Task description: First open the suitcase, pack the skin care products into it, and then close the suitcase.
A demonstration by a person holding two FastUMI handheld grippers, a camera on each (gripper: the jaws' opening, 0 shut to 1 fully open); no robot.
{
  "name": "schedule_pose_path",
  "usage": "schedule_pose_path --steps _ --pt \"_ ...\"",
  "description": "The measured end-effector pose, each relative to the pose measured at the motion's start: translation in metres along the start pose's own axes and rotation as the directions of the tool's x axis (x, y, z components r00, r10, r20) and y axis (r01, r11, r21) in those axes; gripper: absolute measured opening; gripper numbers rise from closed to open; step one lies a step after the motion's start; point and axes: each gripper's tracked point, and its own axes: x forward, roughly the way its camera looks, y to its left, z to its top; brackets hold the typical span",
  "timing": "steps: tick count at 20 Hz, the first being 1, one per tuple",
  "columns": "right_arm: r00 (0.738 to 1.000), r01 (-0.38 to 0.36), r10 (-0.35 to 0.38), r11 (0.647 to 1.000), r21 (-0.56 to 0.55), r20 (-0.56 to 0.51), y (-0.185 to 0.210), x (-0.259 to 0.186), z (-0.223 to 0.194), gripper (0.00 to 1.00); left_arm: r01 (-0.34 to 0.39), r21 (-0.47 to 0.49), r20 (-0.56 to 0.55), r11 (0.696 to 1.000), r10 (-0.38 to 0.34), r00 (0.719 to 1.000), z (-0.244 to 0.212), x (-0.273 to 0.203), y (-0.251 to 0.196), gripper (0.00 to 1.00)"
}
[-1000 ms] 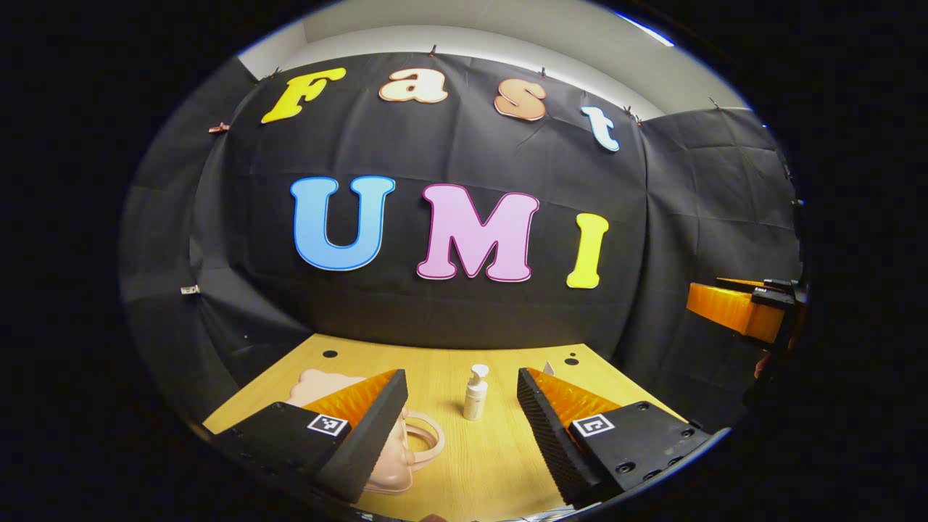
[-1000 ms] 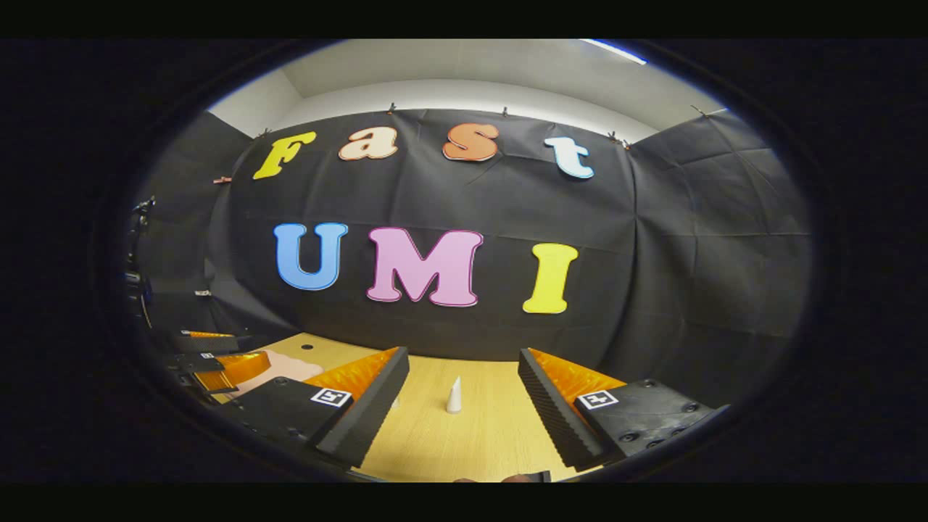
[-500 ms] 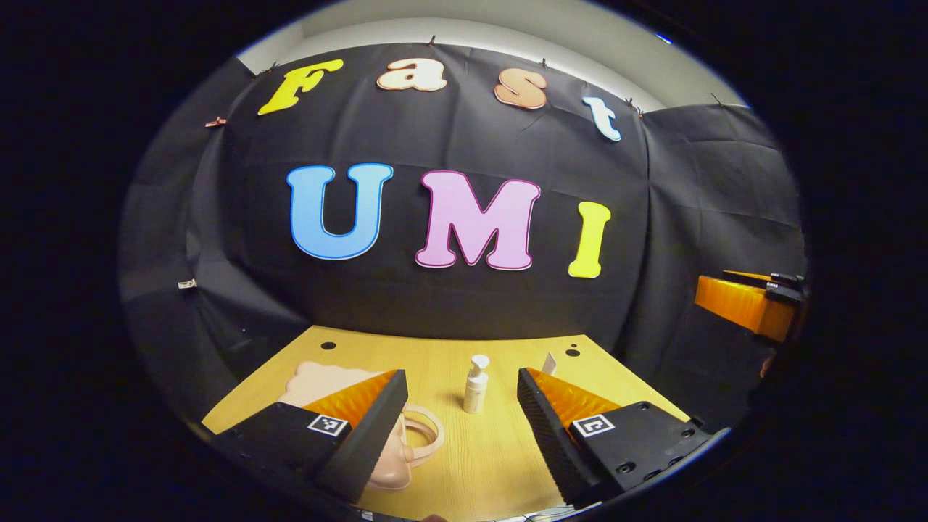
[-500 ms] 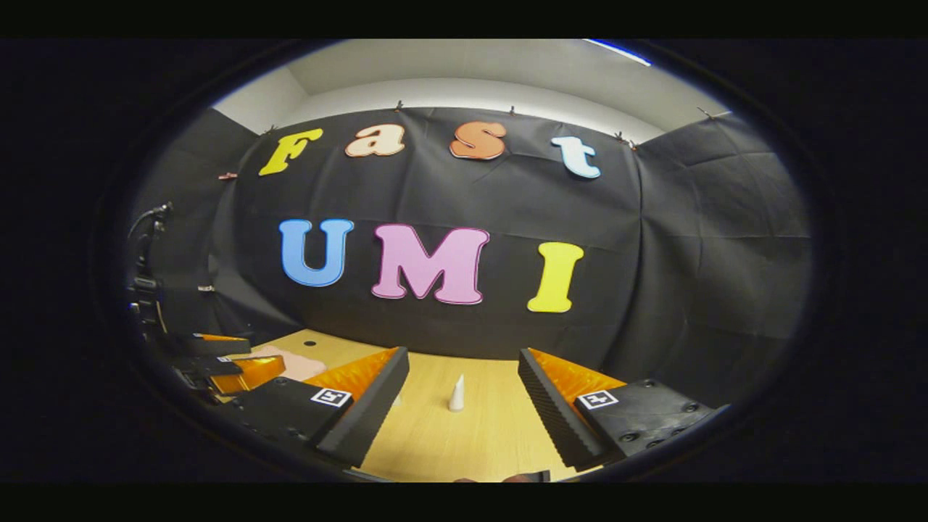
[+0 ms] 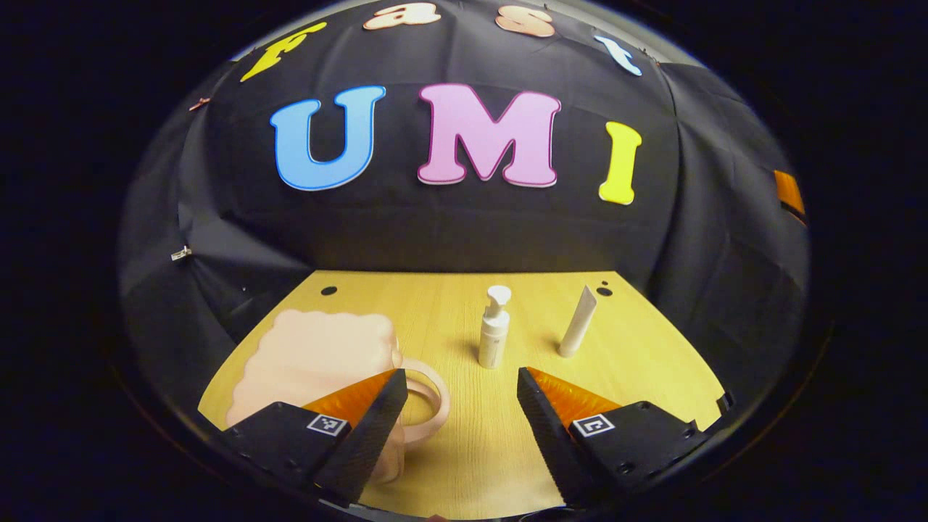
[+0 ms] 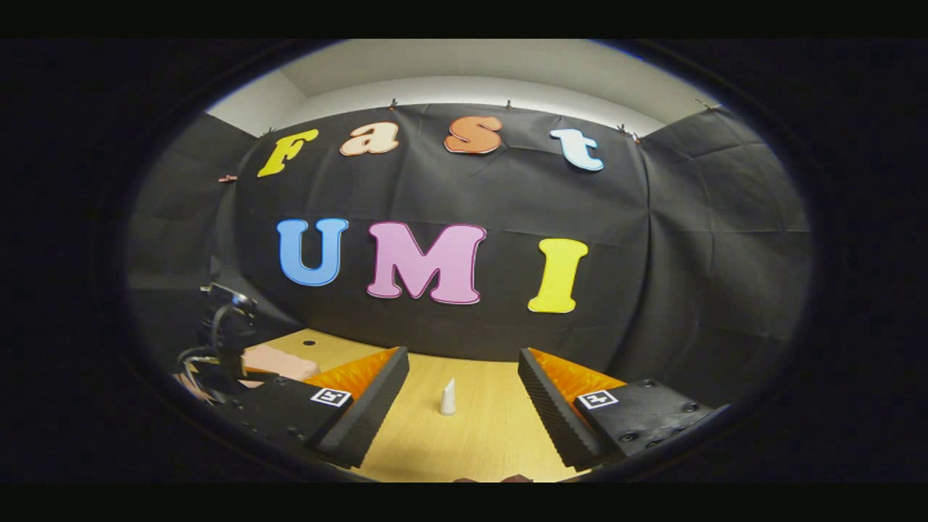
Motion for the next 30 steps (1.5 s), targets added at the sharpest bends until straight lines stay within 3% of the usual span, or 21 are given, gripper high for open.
schedule_pose_path --steps 2,6,10,12,15,16,18,19,21,23,25,28,29,30 --pt "1.0 -0.023 0.023 1.0 -0.006 -0.008 -0.013 0.012 -0.008 0.96 -0.052 0.021 -0.11 0.998 0.054 0.992 -0.024 0.017 0.006 0.97" --pt "0.994 -0.101 0.099 0.994 -0.035 -0.047 -0.027 0.032 -0.037 0.96 -0.113 0.016 -0.175 0.994 0.114 0.978 -0.032 0.057 0.011 0.97" --pt "0.977 -0.196 0.192 0.98 -0.04 -0.097 -0.022 0.043 -0.059 0.97 -0.136 0.052 -0.276 0.989 0.145 0.95 -0.054 0.092 0.009 1.0" --pt "0.976 -0.201 0.193 0.977 -0.075 -0.101 -0.022 0.047 -0.057 0.97 -0.149 0.086 -0.327 0.985 0.17 0.93 -0.066 0.109 0.012 0.98" --pt "0.985 -0.156 0.147 0.983 -0.099 -0.094 -0.028 0.052 -0.052 0.97 -0.134 0.131 -0.376 0.982 0.174 0.91 -0.079 0.123 0.014 0.74" --pt "0.986 -0.14 0.131 0.986 -0.091 -0.101 -0.028 0.051 -0.053 0.97 -0.125 0.137 -0.388 0.983 0.169 0.906 -0.083 0.128 0.015 0.74" --pt "0.988 -0.122 0.115 0.99 -0.066 -0.101 -0.023 0.052 -0.05 0.97 -0.129 0.16 -0.396 0.979 0.183 0.9 -0.09 0.133 0.024 0.64" --pt "0.988 -0.111 0.103 0.992 -0.066 -0.111 -0.022 0.053 -0.052 0.97 -0.123 0.164 -0.404 0.979 0.181 0.897 -0.094 0.133 0.027 0.43" --pt "0.989 -0.092 0.082 0.993 -0.074 -0.125 -0.017 0.053 -0.055 0.97 -0.071 0.159 -0.409 0.985 0.131 0.903 -0.094 0.132 0.024 0.23" --pt "0.989 -0.082 0.072 0.994 -0.073 -0.127 -0.008 0.053 -0.052 0.97 -0.01 0.198 -0.38 0.98 0.086 0.921 -0.079 0.127 0.022 0.16" --pt "0.989 -0.077 0.068 0.995 -0.067 -0.131 0.001 0.054 -0.054 0.97 0.016 0.208 -0.383 0.978 0.066 0.921 -0.065 0.114 0.023 0.12" --pt "0.988 -0.084 0.075 0.995 -0.056 -0.135 0.019 0.06 -0.053 0.97 0.061 0.161 -0.342 0.985 -0.002 0.94 -0.022 0.085 0.027 0.1" --pt "0.988 -0.089 0.081 0.994 -0.057 -0.132 0.026 0.063 -0.052 0.97 0.072 0.166 -0.319 0.984 -0.015 0.948 -0.003 0.068 0.035 0.13" --pt "0.988 -0.095 0.087 0.994 -0.059 -0.124 0.033 0.066 -0.049 0.97 0.08 0.18 -0.294 0.98 -0.024 0.956 0.017 0.053 0.044 0.1"
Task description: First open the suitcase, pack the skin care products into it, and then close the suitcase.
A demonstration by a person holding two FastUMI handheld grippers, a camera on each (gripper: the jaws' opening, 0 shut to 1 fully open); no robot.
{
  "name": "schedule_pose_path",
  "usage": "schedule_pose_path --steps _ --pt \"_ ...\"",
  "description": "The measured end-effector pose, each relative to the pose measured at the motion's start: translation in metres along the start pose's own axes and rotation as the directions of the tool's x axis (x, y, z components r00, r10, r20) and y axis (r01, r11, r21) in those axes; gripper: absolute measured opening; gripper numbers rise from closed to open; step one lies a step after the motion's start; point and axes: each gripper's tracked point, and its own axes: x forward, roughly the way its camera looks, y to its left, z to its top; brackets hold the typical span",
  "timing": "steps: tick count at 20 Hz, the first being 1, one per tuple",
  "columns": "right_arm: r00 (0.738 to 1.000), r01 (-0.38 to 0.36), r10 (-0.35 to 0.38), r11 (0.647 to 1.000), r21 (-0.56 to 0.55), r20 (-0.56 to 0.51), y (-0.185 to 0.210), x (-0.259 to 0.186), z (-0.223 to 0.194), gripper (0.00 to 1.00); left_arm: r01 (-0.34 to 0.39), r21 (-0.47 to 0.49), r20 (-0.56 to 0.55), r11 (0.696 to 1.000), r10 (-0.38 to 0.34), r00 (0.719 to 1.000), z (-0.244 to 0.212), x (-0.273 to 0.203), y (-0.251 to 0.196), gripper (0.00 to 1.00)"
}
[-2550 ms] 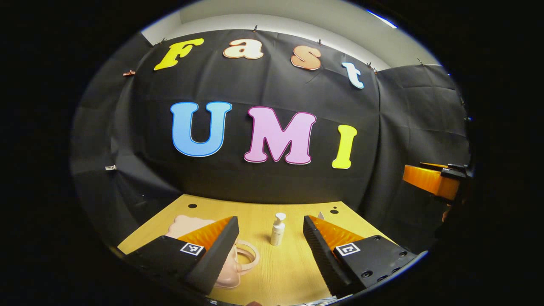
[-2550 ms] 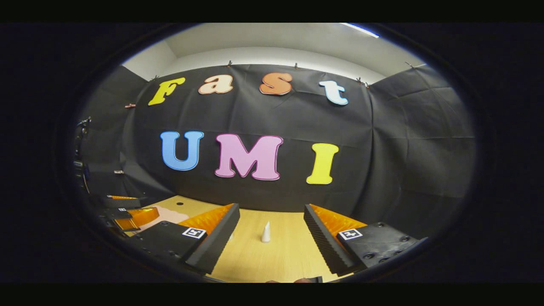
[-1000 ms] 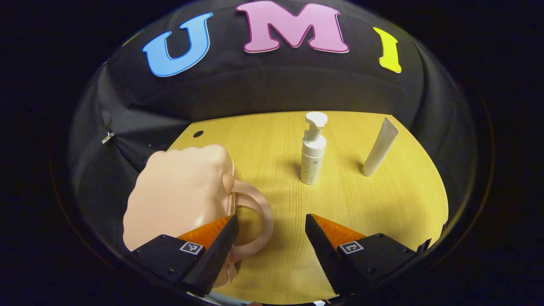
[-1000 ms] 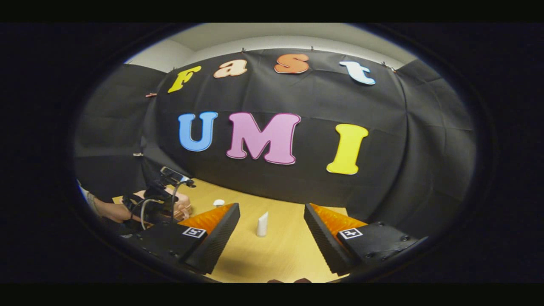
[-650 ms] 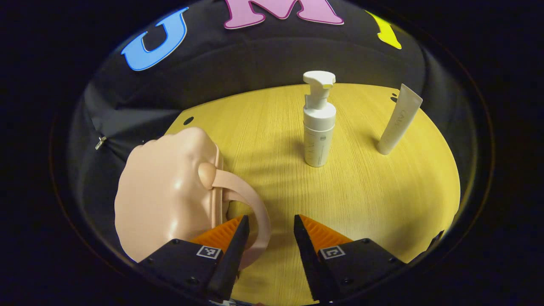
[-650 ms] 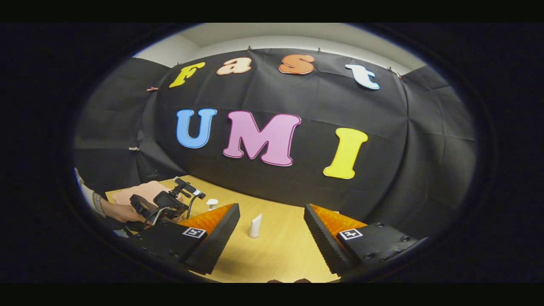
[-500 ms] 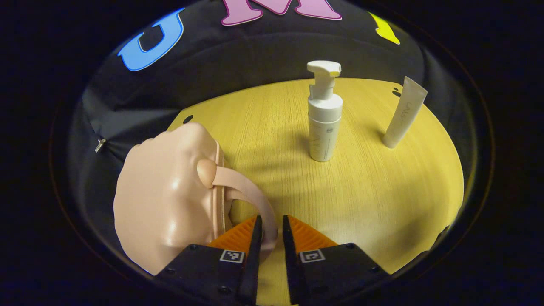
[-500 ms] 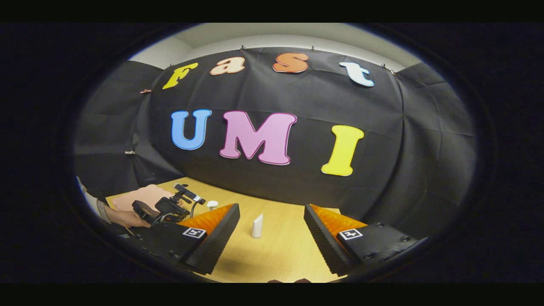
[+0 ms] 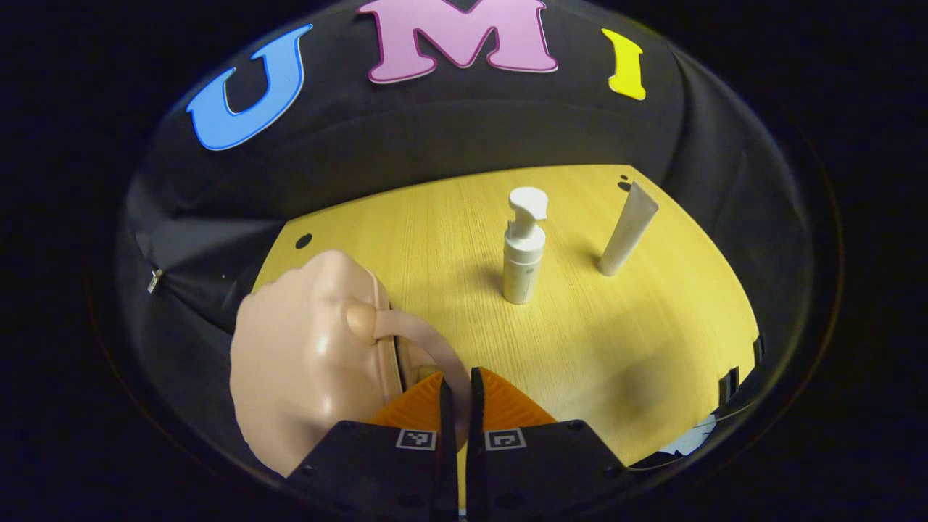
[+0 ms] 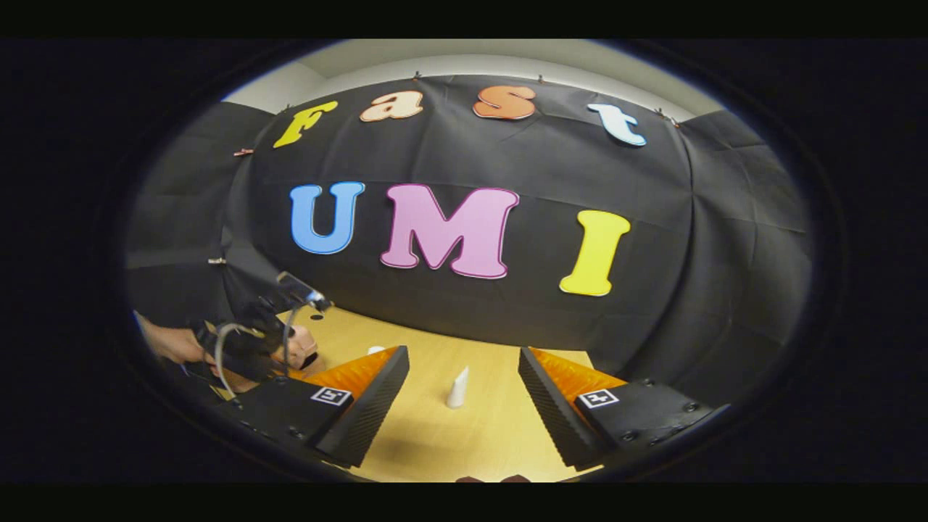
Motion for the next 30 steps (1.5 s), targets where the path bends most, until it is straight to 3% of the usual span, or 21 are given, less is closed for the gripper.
schedule_pose_path --steps 3,4,8,11,13,15,20,24,26,29,30 --pt "1.0 -0.023 0.023 1.0 0.014 0.009 0.019 0.011 0.004 0.97 0.031 -0.017 0.076 0.999 -0.03 0.997 0.034 -0.058 0.044 0.13" --pt "0.999 -0.03 0.03 0.999 0.025 0.01 0.025 0.015 0.005 0.97 0.046 -0.035 0.092 0.998 -0.042 0.995 0.043 -0.074 0.06 0.1" --pt "0.998 -0.059 0.058 0.996 0.063 0.014 0.049 0.027 0.009 0.97 0.055 -0.106 0.149 0.993 -0.039 0.988 0.052 -0.124 0.167 0.09" --pt "0.998 -0.059 0.059 0.997 0.048 0.004 0.058 0.035 0.004 0.96 -0.019 -0.116 0.173 0.993 0.039 0.984 0.037 -0.131 0.267 0.1" --pt "0.997 -0.065 0.066 0.997 0.046 -0.027 0.066 0.042 -0.003 0.97 -0.12 -0.099 0.153 0.988 0.134 0.979 0.017 -0.12 0.337 0.09" --pt "0.996 -0.072 0.075 0.996 0.062 -0.053 0.075 0.046 -0.01 0.97 -0.17 -0.08 0.151 0.982 0.181 0.972 -0.002 -0.105 0.395 0.07" --pt "0.986 -0.015 0.031 0.995 0.101 -0.162 0.081 0.052 -0.041 0.97 -0.174 -0.205 0.091 0.963 0.196 0.976 -0.066 -0.035 0.492 0.06" --pt "0.938 0.096 0.005 0.957 0.272 -0.348 0.082 0.055 -0.095 0.94 -0.177 -0.255 0.005 0.951 0.184 0.983 -0.143 0.034 0.522 0.1" --pt "0.92 0.166 -0.019 0.924 0.345 -0.392 0.08 0.058 -0.107 0.99 -0.16 -0.307 -0.049 0.938 0.152 0.987 -0.172 0.063 0.526 0.07" --pt "0.889 0.245 -0.063 0.902 0.355 -0.454 0.073 0.058 -0.126 0.99 -0.179 -0.347 -0.097 0.921 0.154 0.983 -0.2 0.081 0.537 0.07" --pt "0.883 0.257 -0.073 0.901 0.348 -0.463 0.072 0.058 -0.128 0.91 -0.184 -0.357 -0.092 0.916 0.162 0.983 -0.199 0.087 0.541 0.11"
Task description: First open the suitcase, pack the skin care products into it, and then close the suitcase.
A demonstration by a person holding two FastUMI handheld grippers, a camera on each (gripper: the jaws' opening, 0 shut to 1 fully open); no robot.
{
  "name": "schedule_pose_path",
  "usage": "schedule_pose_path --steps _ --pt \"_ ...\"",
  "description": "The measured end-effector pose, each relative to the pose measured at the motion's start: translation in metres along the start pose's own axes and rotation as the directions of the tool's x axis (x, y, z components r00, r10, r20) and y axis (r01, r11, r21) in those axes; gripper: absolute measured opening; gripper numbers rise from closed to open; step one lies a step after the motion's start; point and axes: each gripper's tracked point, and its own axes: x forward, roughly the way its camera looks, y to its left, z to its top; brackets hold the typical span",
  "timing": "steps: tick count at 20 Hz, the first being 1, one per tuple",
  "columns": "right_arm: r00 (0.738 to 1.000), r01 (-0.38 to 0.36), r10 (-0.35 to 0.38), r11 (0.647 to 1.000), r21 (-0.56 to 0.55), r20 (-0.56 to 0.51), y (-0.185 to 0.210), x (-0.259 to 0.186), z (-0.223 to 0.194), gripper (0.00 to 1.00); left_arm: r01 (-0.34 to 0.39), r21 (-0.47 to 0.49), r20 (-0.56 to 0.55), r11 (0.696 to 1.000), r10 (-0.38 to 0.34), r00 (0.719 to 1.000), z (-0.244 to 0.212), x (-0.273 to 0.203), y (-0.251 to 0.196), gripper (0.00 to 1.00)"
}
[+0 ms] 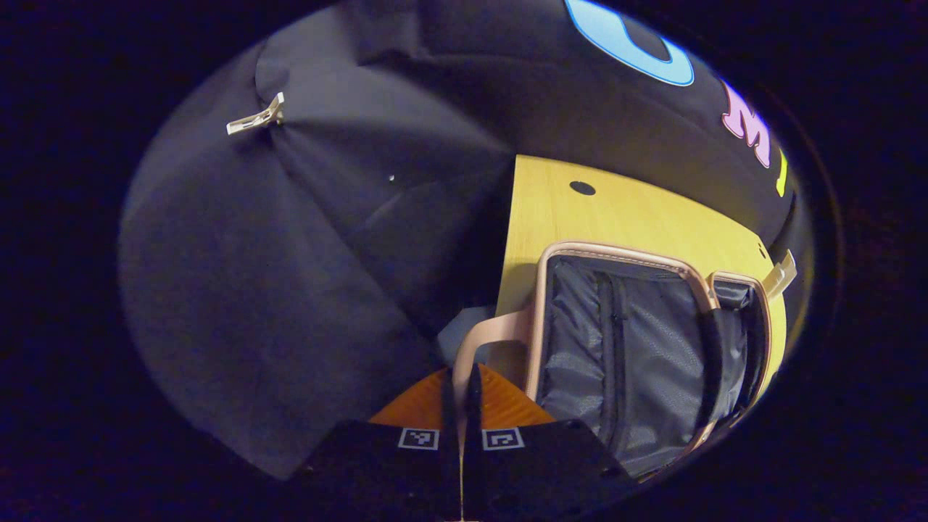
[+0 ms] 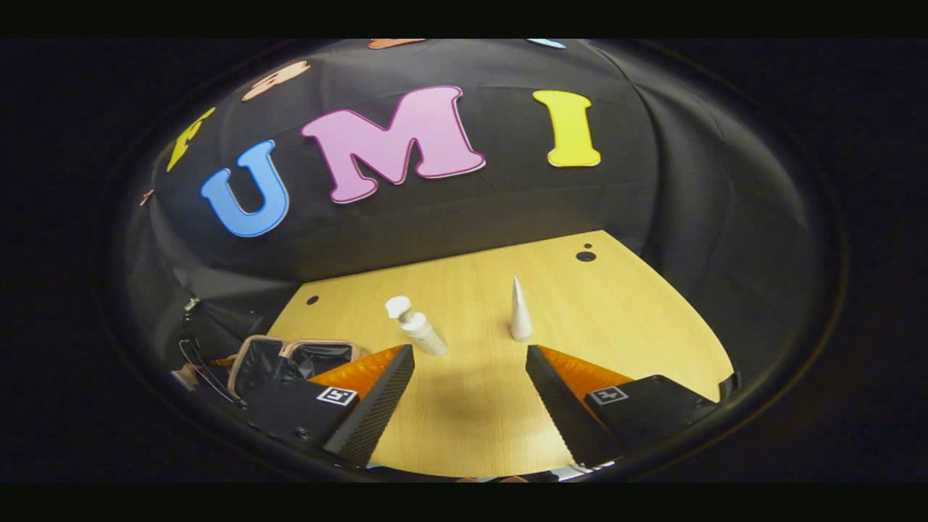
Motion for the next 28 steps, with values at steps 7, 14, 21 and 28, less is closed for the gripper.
schedule_pose_path --steps 7,14,21,28 --pt "1.0 0.0 0.0 0.999 -0.037 -0.004 0.008 0.01 -0.006 0.98 -0.023 -0.032 0.254 0.999 0.031 0.967 0.026 -0.04 -0.004 0.43" --pt "0.997 0.073 -0.069 0.963 -0.259 0.025 -0.032 0.044 -0.021 0.98 0.049 0.073 0.485 0.996 -0.079 0.871 0.065 -0.155 -0.145 0.95" --pt "1.0 0.013 -0.014 0.972 -0.235 0.0 -0.045 0.094 -0.027 0.96 0.417 0.26 0.348 0.871 -0.487 0.801 0.019 -0.187 -0.468 0.96" --pt "0.997 -0.03 0.015 0.981 -0.193 -0.077 -0.059 0.153 -0.043 0.98 0.442 0.338 0.198 0.831 -0.522 0.829 0.004 -0.101 -0.63 0.96"
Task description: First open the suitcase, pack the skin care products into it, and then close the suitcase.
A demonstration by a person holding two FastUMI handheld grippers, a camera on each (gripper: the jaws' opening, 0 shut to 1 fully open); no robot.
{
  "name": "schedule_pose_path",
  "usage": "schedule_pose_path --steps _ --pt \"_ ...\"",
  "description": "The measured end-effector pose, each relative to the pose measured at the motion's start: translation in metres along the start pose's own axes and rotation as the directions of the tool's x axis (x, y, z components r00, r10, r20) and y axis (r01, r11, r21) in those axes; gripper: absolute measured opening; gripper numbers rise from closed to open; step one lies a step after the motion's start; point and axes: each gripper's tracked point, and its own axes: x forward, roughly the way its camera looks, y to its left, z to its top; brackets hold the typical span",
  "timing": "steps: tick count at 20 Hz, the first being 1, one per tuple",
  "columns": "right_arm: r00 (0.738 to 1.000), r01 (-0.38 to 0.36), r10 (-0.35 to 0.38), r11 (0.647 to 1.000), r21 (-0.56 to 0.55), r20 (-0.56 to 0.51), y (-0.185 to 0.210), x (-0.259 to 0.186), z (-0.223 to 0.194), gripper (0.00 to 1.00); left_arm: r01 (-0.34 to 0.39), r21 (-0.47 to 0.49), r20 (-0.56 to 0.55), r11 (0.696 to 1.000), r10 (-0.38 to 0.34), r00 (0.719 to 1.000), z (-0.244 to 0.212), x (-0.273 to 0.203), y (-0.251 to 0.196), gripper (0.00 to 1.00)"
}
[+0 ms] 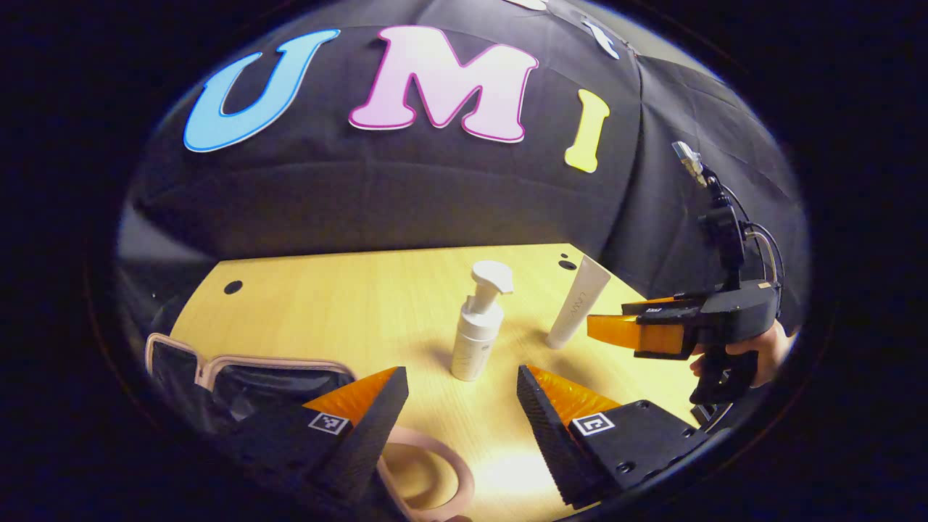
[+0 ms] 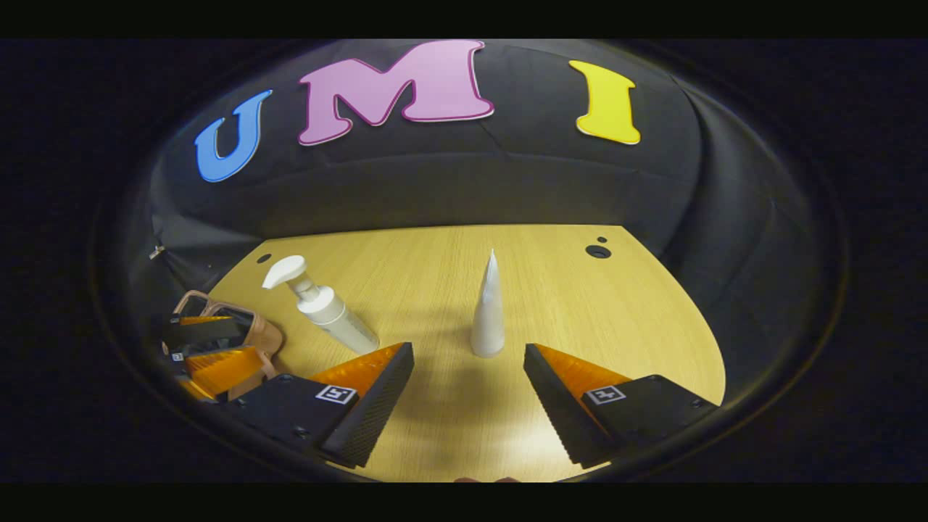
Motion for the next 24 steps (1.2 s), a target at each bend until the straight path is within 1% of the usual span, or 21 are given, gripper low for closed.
schedule_pose_path --steps 1,2,3,4,6,9,11,12,13,14,16,17,18,19,20,21,22,23,24 --pt "1.0 -0.01 0.01 1.0 -0.003 0.001 0.001 0.009 0.001 0.99 -0.016 0.002 -0.017 1.0 0.017 1.0 -0.001 0.018 -0.002 0.96" --pt "1.0 -0.011 0.011 1.0 -0.012 0.0 0.0 0.017 0.0 0.91 -0.029 0.003 -0.033 1.0 0.029 0.999 -0.003 0.032 -0.005 0.96" --pt "1.0 -0.006 0.006 1.0 -0.022 -0.006 -0.002 0.023 -0.002 0.99 -0.038 0.01 -0.047 0.999 0.039 0.998 -0.005 0.043 -0.007 0.96" --pt "1.0 -0.003 0.003 1.0 -0.024 -0.014 -0.005 0.03 -0.005 0.99 -0.041 0.023 -0.055 0.999 0.043 0.998 -0.007 0.053 -0.007 0.97" --pt "0.999 0.005 -0.005 1.0 -0.011 -0.039 -0.009 0.043 -0.012 0.99 -0.07 0.047 -0.064 0.996 0.073 0.995 -0.009 0.075 0.001 0.97" --pt "1.0 0.012 -0.011 1.0 0.023 -0.024 -0.013 0.062 -0.006 0.99 -0.097 0.001 -0.085 0.995 0.097 0.992 -0.017 0.097 0.006 0.97" --pt "1.0 0.018 -0.017 0.998 0.052 -0.018 -0.014 0.075 -0.003 0.99 -0.119 0.007 -0.11 0.993 0.119 0.987 -0.022 0.108 0.012 0.96" --pt "1.0 0.016 -0.014 0.997 0.069 -0.022 -0.014 0.083 -0.004 0.98 -0.122 0.012 -0.123 0.992 0.122 0.985 -0.023 0.113 0.012 0.97" --pt "1.0 0.004 -0.001 0.996 0.087 -0.03 -0.011 0.089 -0.005 0.98 -0.106 0.005 -0.128 0.994 0.106 0.986 -0.022 0.117 0.009 0.97" --pt "0.999 0.022 -0.018 0.996 0.082 -0.049 -0.014 0.09 -0.007 0.88 -0.082 -0.013 -0.129 0.997 0.079 0.988 -0.02 0.117 0.004 0.97" --pt "0.998 0.009 -0.002 0.994 0.107 -0.068 -0.011 0.097 -0.005 0.37 -0.089 0.017 -0.167 0.996 0.091 0.982 -0.026 0.115 0.007 0.75" --pt "0.995 -0.012 0.023 0.993 0.119 -0.097 -0.008 0.093 -0.008 0.42 -0.08 0.031 -0.19 0.996 0.084 0.978 -0.027 0.113 0.007 0.64" --pt "0.994 -0.011 0.025 0.992 0.123 -0.109 -0.007 0.089 -0.009 0.41 -0.066 0.019 -0.228 0.998 0.069 0.971 -0.029 0.11 0.004 0.63" --pt "0.994 -0.015 0.028 0.993 0.118 -0.108 -0.006 0.083 -0.006 0.35 -0.056 -0.015 -0.259 0.998 0.05 0.965 -0.027 0.102 0.002 0.6" --pt "0.993 -0.037 0.05 0.992 0.116 -0.106 -0.002 0.074 -0.003 0.37 -0.038 -0.06 -0.267 0.997 0.021 0.963 -0.02 0.088 0.0 0.6" --pt "0.993 -0.057 0.069 0.992 0.113 -0.101 0.005 0.058 0.0 0.37 -0.019 -0.1 -0.271 0.995 -0.009 0.963 -0.013 0.082 0.003 0.6" --pt "0.992 -0.077 0.086 0.992 0.1 -0.094 0.011 0.044 0.003 0.37 0.002 -0.12 -0.275 0.993 -0.035 0.961 -0.005 0.068 0.005 0.6" --pt "0.99 -0.1 0.107 0.991 0.086 -0.09 0.017 0.026 0.005 0.37 0.025 -0.116 -0.283 0.993 -0.057 0.957 0.001 0.042 0.011 0.6" --pt "0.987 -0.13 0.138 0.988 0.083 -0.088 0.025 0.01 0.006 0.37 0.051 -0.087 -0.296 0.995 -0.075 0.952 0.007 0.025 0.017 0.6"
